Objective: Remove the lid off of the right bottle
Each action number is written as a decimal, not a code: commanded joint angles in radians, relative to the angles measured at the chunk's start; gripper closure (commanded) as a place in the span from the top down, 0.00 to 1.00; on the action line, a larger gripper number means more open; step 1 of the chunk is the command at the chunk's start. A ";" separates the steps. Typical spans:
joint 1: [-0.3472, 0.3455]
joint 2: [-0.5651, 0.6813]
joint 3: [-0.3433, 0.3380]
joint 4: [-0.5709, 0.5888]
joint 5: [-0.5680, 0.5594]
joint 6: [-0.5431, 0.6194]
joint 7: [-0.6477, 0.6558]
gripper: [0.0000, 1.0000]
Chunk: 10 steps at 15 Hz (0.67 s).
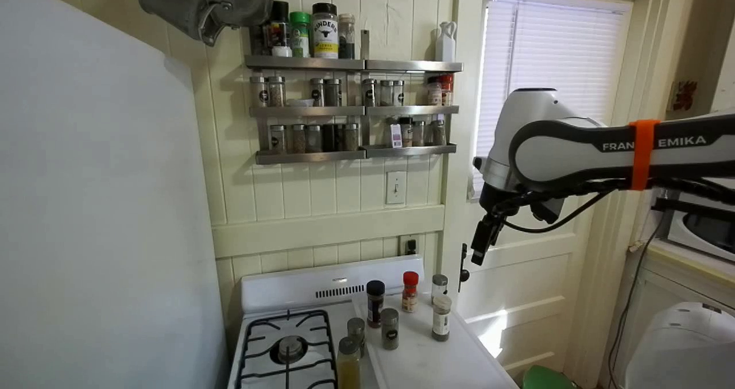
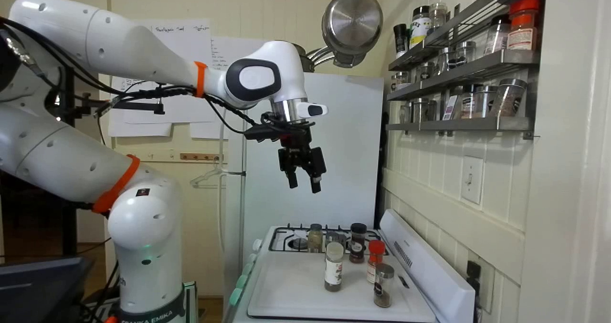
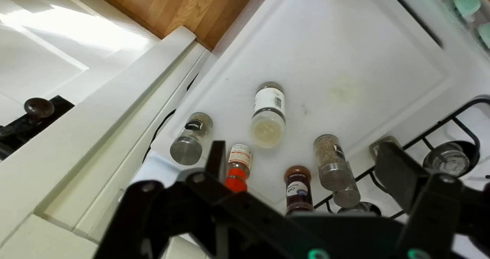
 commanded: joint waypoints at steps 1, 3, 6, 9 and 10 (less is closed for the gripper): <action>0.017 0.060 -0.084 -0.012 0.006 0.125 -0.045 1.00; 0.024 0.096 -0.134 -0.024 0.019 0.237 -0.084 1.00; 0.067 0.191 -0.216 -0.019 0.092 0.362 -0.140 1.00; 0.049 0.184 -0.205 -0.025 0.126 0.355 -0.147 1.00; 0.065 0.210 -0.222 -0.024 0.153 0.370 -0.162 1.00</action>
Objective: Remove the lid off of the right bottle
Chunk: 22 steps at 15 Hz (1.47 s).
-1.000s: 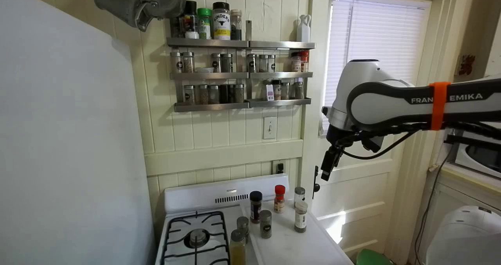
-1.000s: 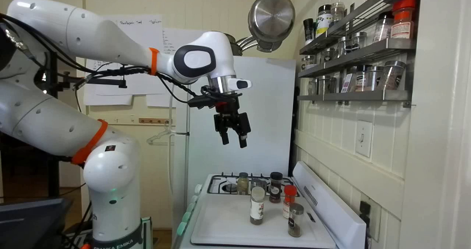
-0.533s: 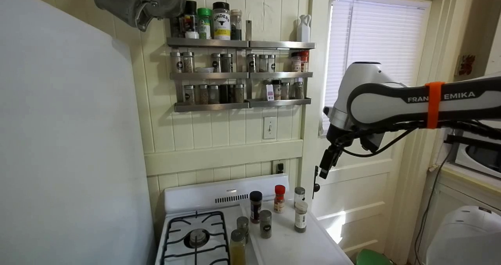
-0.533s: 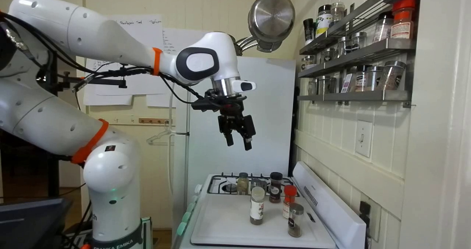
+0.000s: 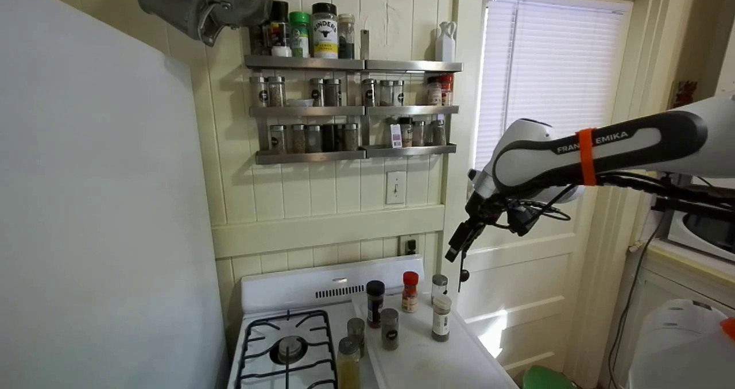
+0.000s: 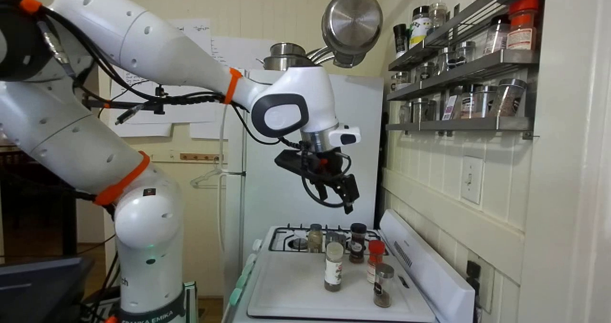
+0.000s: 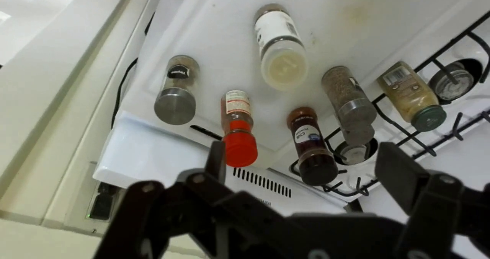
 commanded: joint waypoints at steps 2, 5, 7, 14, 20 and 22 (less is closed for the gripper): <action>-0.004 0.042 0.007 0.008 0.038 0.009 -0.021 1.00; -0.006 0.072 0.015 0.008 0.061 0.019 0.019 1.00; 0.003 0.128 0.027 0.011 0.099 0.025 0.064 1.00; -0.025 0.232 0.082 0.013 0.155 0.042 0.133 1.00; -0.046 0.313 0.109 0.002 0.146 0.170 0.125 1.00; -0.047 0.335 0.111 0.002 0.150 0.186 0.128 1.00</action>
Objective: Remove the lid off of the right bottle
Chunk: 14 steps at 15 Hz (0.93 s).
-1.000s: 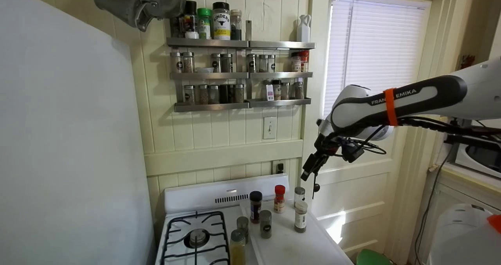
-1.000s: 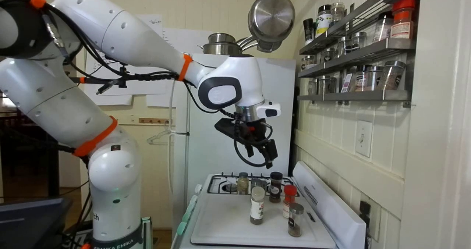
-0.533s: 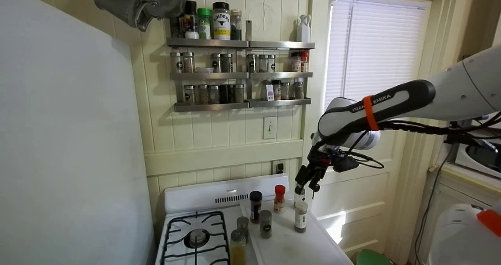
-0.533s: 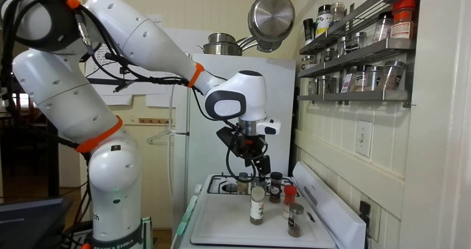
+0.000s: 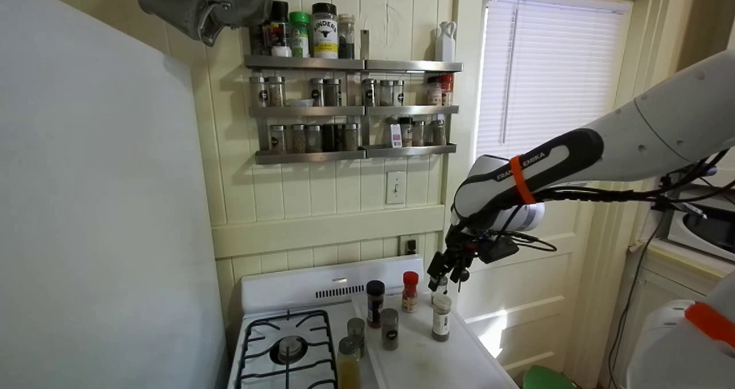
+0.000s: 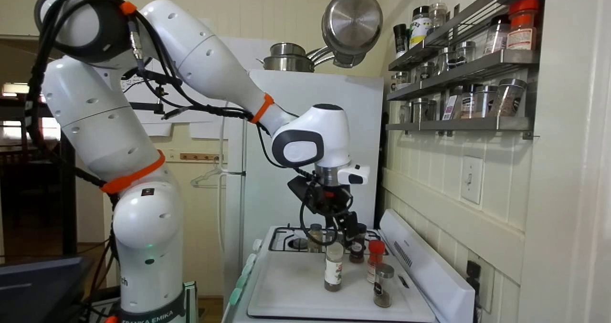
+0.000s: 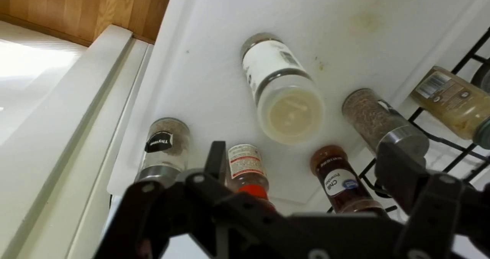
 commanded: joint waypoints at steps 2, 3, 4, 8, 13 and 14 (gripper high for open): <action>-0.011 0.057 0.017 0.002 0.020 0.028 0.006 1.00; -0.013 0.062 0.020 0.002 0.019 0.027 0.009 1.00; -0.009 0.064 0.018 0.002 0.025 0.021 0.005 1.00; -0.014 0.079 0.027 0.000 0.015 0.039 0.008 0.77; -0.010 0.097 0.034 0.004 0.019 0.037 0.003 0.76; -0.011 0.099 0.036 0.004 0.018 0.037 0.003 0.82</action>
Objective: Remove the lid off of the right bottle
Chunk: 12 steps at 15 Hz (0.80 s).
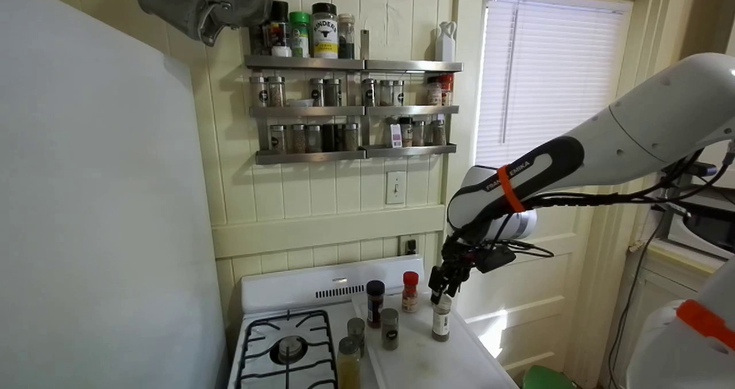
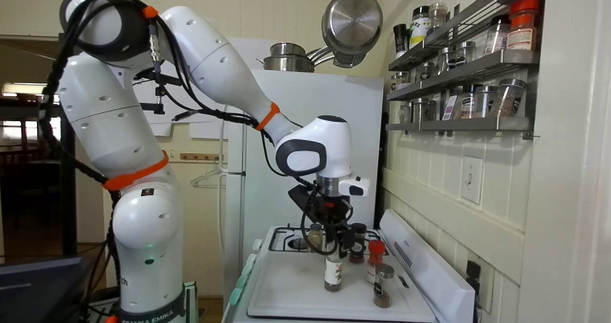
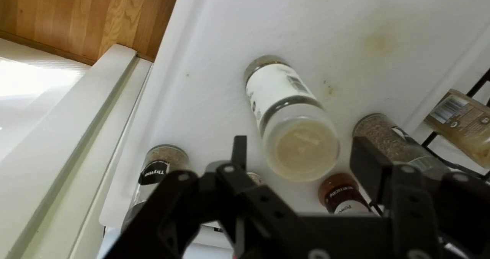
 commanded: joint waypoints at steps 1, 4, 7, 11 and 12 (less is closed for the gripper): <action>-0.008 0.026 0.019 0.004 0.018 0.024 0.001 0.79; -0.008 0.031 0.021 0.006 0.018 0.025 0.001 0.59; -0.011 0.028 0.026 0.005 0.013 0.025 0.004 0.38; -0.015 0.023 0.032 0.006 0.006 0.025 0.010 0.31; -0.016 0.022 0.034 0.006 0.004 0.027 0.011 0.31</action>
